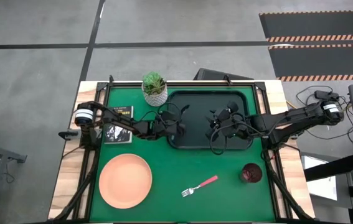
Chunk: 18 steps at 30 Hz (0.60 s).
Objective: Pick and place plate/cup/fork/spoon on tray
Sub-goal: Put the blue spoon on the tray, then put the pink fork on the black tray to the right of the blue spoon
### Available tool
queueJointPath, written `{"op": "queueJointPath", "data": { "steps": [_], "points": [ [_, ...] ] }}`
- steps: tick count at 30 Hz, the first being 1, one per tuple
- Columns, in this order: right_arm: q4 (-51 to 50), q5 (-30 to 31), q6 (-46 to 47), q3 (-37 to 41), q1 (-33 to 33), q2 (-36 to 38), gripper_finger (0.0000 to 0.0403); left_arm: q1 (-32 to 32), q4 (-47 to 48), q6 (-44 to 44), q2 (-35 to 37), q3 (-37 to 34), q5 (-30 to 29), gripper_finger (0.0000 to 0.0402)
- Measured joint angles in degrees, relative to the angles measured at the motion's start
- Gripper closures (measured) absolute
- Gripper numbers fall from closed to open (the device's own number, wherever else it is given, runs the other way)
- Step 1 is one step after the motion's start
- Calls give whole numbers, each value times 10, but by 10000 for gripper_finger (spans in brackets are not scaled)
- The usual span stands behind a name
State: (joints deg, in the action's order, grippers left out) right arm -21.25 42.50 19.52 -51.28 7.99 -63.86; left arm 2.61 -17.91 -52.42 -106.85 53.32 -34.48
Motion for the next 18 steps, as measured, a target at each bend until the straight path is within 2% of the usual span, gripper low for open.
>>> {"op": "queueJointPath", "data": {
  "steps": [5,11,14,18],
  "points": [
    [0,0,0,7,0,0,251,10,-1,-28,0,-1,-1,345],
    [0,0,0,12,0,0,251,8,-13,-1,4,0,5,298],
    [-6,-6,0,13,0,0,250,1,-11,51,24,0,40,289],
    [-11,-7,8,15,0,0,258,-14,-9,174,80,0,114,288]
  ]
}}
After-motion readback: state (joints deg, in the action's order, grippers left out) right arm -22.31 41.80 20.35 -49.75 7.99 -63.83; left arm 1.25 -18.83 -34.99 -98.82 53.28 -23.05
